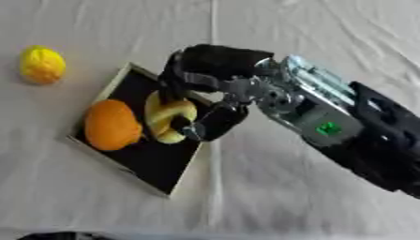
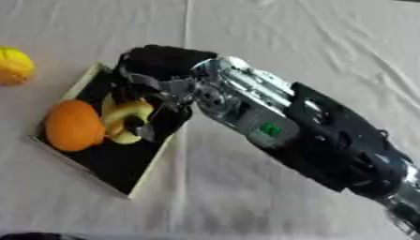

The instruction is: Pick up objects on the table and place them in the box.

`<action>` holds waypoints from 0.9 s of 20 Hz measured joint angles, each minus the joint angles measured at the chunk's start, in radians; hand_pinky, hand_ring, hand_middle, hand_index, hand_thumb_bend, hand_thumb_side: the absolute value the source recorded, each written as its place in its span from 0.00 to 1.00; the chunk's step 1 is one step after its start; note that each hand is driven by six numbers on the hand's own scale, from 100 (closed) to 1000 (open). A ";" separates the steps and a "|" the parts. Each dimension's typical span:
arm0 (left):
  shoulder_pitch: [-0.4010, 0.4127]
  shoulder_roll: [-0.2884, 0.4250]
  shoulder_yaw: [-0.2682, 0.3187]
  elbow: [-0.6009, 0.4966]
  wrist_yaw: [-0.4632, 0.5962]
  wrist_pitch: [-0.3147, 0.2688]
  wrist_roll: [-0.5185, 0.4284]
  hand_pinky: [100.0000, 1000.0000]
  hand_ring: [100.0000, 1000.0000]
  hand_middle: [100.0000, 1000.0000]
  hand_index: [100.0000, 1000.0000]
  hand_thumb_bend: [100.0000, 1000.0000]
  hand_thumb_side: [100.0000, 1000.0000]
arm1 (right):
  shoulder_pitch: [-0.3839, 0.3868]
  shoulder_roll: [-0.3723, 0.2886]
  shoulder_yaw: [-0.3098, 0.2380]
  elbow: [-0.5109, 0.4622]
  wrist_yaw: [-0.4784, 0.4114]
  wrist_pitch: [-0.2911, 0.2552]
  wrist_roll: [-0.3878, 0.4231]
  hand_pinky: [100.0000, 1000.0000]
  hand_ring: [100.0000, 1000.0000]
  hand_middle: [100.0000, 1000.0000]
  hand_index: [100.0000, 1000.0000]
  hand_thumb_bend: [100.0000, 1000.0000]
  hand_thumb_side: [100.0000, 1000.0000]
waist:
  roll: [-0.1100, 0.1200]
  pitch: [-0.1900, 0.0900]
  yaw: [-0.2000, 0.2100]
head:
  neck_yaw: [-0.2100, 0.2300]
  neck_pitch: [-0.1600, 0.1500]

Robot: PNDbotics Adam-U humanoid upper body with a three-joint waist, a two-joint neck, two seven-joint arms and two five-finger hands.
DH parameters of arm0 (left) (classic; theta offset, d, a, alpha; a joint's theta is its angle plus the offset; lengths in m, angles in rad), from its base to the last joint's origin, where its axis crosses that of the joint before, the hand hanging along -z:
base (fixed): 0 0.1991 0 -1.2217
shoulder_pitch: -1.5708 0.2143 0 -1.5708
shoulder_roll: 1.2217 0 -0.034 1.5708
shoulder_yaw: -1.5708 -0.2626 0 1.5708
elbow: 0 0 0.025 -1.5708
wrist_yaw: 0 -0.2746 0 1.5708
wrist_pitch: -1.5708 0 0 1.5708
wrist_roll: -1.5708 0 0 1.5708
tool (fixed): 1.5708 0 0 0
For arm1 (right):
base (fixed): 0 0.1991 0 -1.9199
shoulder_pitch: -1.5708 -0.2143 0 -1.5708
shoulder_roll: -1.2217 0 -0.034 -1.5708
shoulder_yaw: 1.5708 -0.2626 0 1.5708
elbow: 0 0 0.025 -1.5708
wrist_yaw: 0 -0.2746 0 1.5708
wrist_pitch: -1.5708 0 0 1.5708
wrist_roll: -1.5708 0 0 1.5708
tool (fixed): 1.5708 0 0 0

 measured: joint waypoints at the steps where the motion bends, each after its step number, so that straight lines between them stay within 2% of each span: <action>1: 0.000 -0.003 0.000 0.000 0.000 0.000 0.000 0.79 0.82 0.78 0.85 0.08 0.35 | 0.003 0.009 0.007 0.020 0.005 -0.010 -0.001 0.76 0.63 0.53 0.64 0.00 0.00 | 0.000 0.000 0.002 | -0.001 0.000; 4: 0.000 -0.003 0.000 0.000 0.000 -0.001 -0.001 0.79 0.82 0.78 0.85 0.08 0.35 | 0.013 0.027 0.018 0.074 0.025 -0.040 0.005 0.80 0.74 0.67 0.78 0.00 0.00 | -0.003 0.002 0.003 | -0.003 0.000; 6: 0.000 -0.003 0.000 0.000 0.000 -0.001 -0.001 0.79 0.82 0.78 0.85 0.08 0.35 | 0.017 0.032 0.020 0.096 0.040 -0.063 0.019 0.82 0.77 0.73 0.83 0.02 0.01 | -0.004 0.002 0.003 | -0.003 0.000; 7: 0.000 -0.003 0.000 0.000 0.000 -0.001 -0.001 0.79 0.82 0.78 0.85 0.08 0.35 | 0.017 0.032 0.021 0.102 0.049 -0.076 0.028 0.85 0.81 0.77 0.87 0.05 0.11 | -0.004 0.002 0.003 | -0.003 0.000; 8: 0.000 -0.003 0.000 0.000 0.000 -0.001 -0.001 0.79 0.82 0.78 0.85 0.08 0.35 | 0.018 0.032 0.020 0.103 0.057 -0.088 0.037 0.86 0.82 0.78 0.89 0.05 0.17 | -0.004 0.002 0.003 | -0.003 0.000; 10: 0.000 -0.003 0.000 0.000 0.000 -0.001 -0.001 0.79 0.82 0.78 0.85 0.08 0.35 | 0.023 0.030 0.011 0.096 0.070 -0.104 0.051 0.88 0.85 0.80 0.90 0.06 0.20 | -0.005 0.002 0.001 | -0.003 0.000; 13: 0.000 -0.003 0.000 0.000 0.000 -0.001 -0.002 0.79 0.82 0.78 0.85 0.08 0.35 | 0.026 0.011 -0.019 0.037 0.087 -0.106 0.057 0.90 0.87 0.82 0.91 0.06 0.23 | -0.005 0.002 -0.003 | -0.002 0.000; 18: 0.000 -0.003 0.000 0.000 0.000 -0.001 -0.001 0.79 0.82 0.78 0.85 0.08 0.35 | 0.038 -0.040 -0.090 -0.116 0.083 -0.080 0.061 0.89 0.86 0.81 0.91 0.04 0.20 | -0.006 -0.002 -0.009 | 0.006 0.000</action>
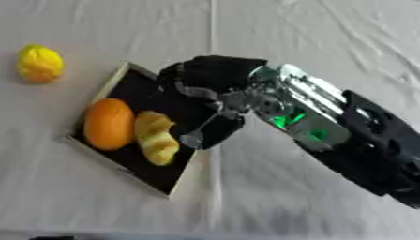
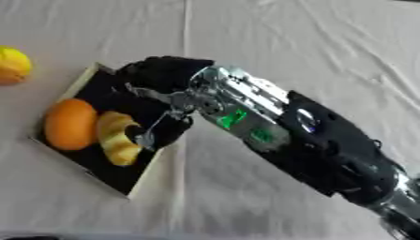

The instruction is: Pick up objects on the table and place them in the box.

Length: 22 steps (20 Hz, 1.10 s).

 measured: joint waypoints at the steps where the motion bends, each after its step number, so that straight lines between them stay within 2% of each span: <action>1: 0.000 0.000 0.000 0.000 0.000 0.000 0.000 0.79 0.82 0.78 0.85 0.08 0.35 | 0.004 -0.008 -0.014 -0.018 -0.005 0.002 -0.004 0.89 0.85 0.81 0.91 0.02 0.16 | 0.000 -0.001 0.000 | 0.001 0.000; 5: 0.001 0.000 0.000 0.000 0.000 0.001 0.001 0.79 0.82 0.78 0.85 0.09 0.34 | 0.022 -0.035 -0.083 -0.045 -0.049 -0.006 -0.077 0.87 0.82 0.79 0.90 0.00 0.08 | 0.003 -0.002 -0.007 | 0.007 0.000; 8: 0.001 0.009 0.000 0.000 -0.004 0.001 0.001 0.80 0.82 0.78 0.85 0.10 0.32 | 0.054 -0.071 -0.147 -0.049 -0.111 -0.013 -0.165 0.87 0.80 0.78 0.88 0.00 0.07 | 0.008 -0.003 -0.013 | 0.014 0.000; 10: 0.001 0.043 0.000 0.000 -0.017 0.009 -0.002 0.80 0.81 0.78 0.86 0.11 0.30 | 0.090 -0.109 -0.193 -0.049 -0.175 -0.020 -0.237 0.87 0.79 0.77 0.87 0.00 0.10 | 0.012 -0.005 -0.016 | 0.020 0.000; 13: 0.004 0.137 -0.009 0.000 -0.075 0.040 -0.021 0.80 0.81 0.77 0.86 0.18 0.25 | 0.159 -0.174 -0.266 -0.049 -0.302 -0.048 -0.369 0.87 0.79 0.76 0.86 0.00 0.16 | 0.020 -0.005 -0.024 | 0.028 0.000; 16: 0.013 0.270 -0.027 0.000 -0.163 0.102 -0.057 0.81 0.81 0.77 0.87 0.26 0.21 | 0.243 -0.234 -0.348 -0.050 -0.429 -0.088 -0.521 0.87 0.78 0.75 0.85 0.00 0.20 | 0.027 -0.005 -0.033 | 0.036 0.000; 17: 0.015 0.316 -0.033 0.000 -0.192 0.126 -0.073 0.81 0.81 0.77 0.88 0.31 0.21 | 0.268 -0.249 -0.376 -0.050 -0.460 -0.101 -0.569 0.87 0.77 0.74 0.85 0.00 0.22 | 0.029 -0.005 -0.036 | 0.038 0.000; 22: 0.003 0.520 -0.053 -0.003 -0.279 0.263 -0.195 0.83 0.83 0.79 0.92 0.44 0.28 | 0.366 -0.293 -0.504 -0.050 -0.546 -0.144 -0.784 0.87 0.76 0.73 0.83 0.00 0.22 | 0.035 -0.005 -0.047 | 0.051 0.001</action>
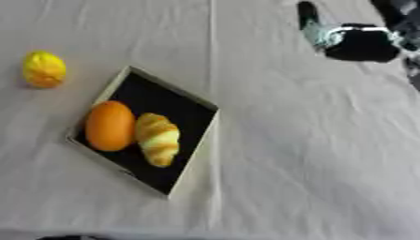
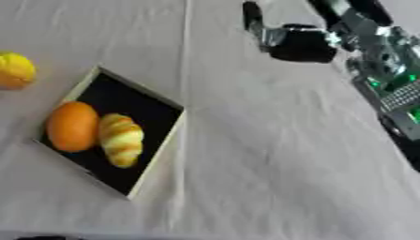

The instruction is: Pick up objects on the table and place them in the box.

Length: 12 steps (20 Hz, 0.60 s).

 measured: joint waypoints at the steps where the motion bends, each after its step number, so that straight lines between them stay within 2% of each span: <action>1: -0.010 0.033 -0.005 0.001 -0.005 0.026 -0.036 0.85 0.85 0.81 0.92 0.46 0.27 | 0.011 -0.004 -0.018 0.000 -0.007 -0.002 -0.032 0.87 0.76 0.73 0.83 0.00 0.23 | 0.001 0.000 -0.002 | 0.003 0.000; 3: -0.042 0.088 -0.020 0.017 -0.012 0.060 -0.122 0.87 0.87 0.82 0.92 0.54 0.23 | 0.026 -0.006 -0.045 0.000 -0.019 0.000 -0.084 0.86 0.75 0.72 0.83 0.00 0.24 | 0.004 -0.001 -0.006 | 0.008 0.001; 5: -0.077 0.126 -0.035 0.056 -0.024 0.067 -0.222 0.89 0.88 0.83 0.92 0.59 0.22 | 0.034 -0.008 -0.056 0.000 -0.029 0.006 -0.117 0.86 0.75 0.72 0.83 0.00 0.25 | 0.005 -0.003 -0.009 | 0.013 0.001; 9: -0.148 0.149 -0.064 0.175 -0.056 0.022 -0.413 0.90 0.89 0.83 0.91 0.67 0.14 | 0.036 -0.013 -0.057 0.000 -0.038 0.018 -0.143 0.86 0.75 0.72 0.82 0.00 0.26 | 0.006 -0.003 -0.010 | 0.019 0.002; 12: -0.187 0.149 -0.085 0.252 -0.073 -0.026 -0.503 0.91 0.89 0.83 0.91 0.71 0.07 | 0.040 -0.013 -0.057 0.000 -0.044 0.028 -0.152 0.86 0.74 0.72 0.82 0.00 0.27 | 0.006 -0.003 -0.010 | 0.019 0.001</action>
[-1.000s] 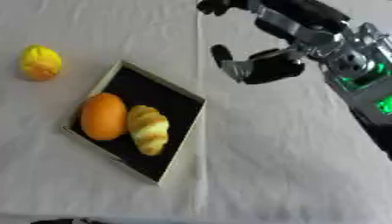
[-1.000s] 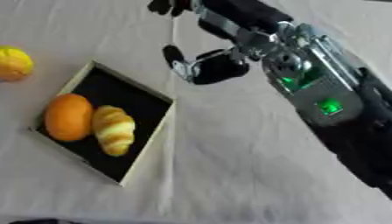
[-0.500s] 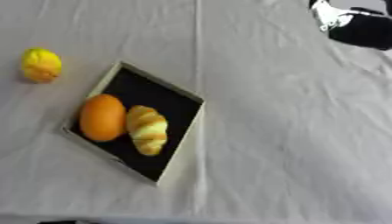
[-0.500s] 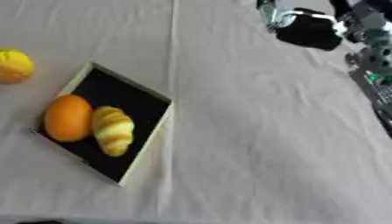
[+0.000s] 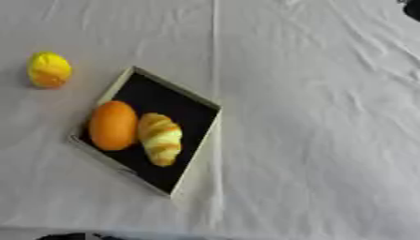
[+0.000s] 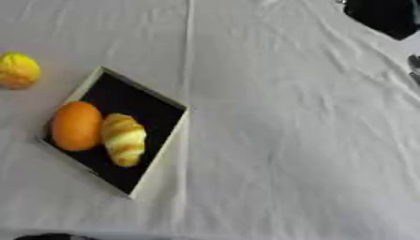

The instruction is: Pick up objects on the table and place them in the box.

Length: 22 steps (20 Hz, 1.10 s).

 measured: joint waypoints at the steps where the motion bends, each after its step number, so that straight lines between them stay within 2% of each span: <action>1: -0.010 0.000 -0.009 0.020 -0.006 -0.014 -0.022 0.91 0.89 0.83 0.91 0.72 0.06 | 0.002 0.000 0.000 0.000 -0.001 0.003 -0.002 0.86 0.74 0.72 0.82 0.00 0.27 | 0.000 0.000 0.000 | 0.000 0.000; 8: -0.082 -0.012 -0.068 0.114 -0.043 -0.069 -0.114 0.91 0.89 0.84 0.91 0.75 0.08 | 0.013 0.004 0.001 0.000 -0.010 0.023 -0.011 0.86 0.74 0.71 0.82 0.00 0.28 | -0.002 0.000 0.000 | 0.000 -0.002; 13: -0.154 -0.033 -0.105 0.183 -0.089 -0.083 -0.152 0.91 0.89 0.83 0.91 0.77 0.02 | 0.016 0.009 0.000 0.000 -0.017 0.031 -0.017 0.86 0.73 0.71 0.82 0.00 0.29 | -0.002 0.000 0.000 | 0.002 -0.001; 22: -0.269 -0.125 -0.170 0.349 -0.118 -0.111 -0.231 0.87 0.87 0.83 0.90 0.66 0.02 | 0.021 0.024 0.001 -0.001 -0.027 0.042 -0.028 0.85 0.73 0.70 0.81 0.00 0.32 | -0.002 0.006 -0.005 | 0.010 -0.001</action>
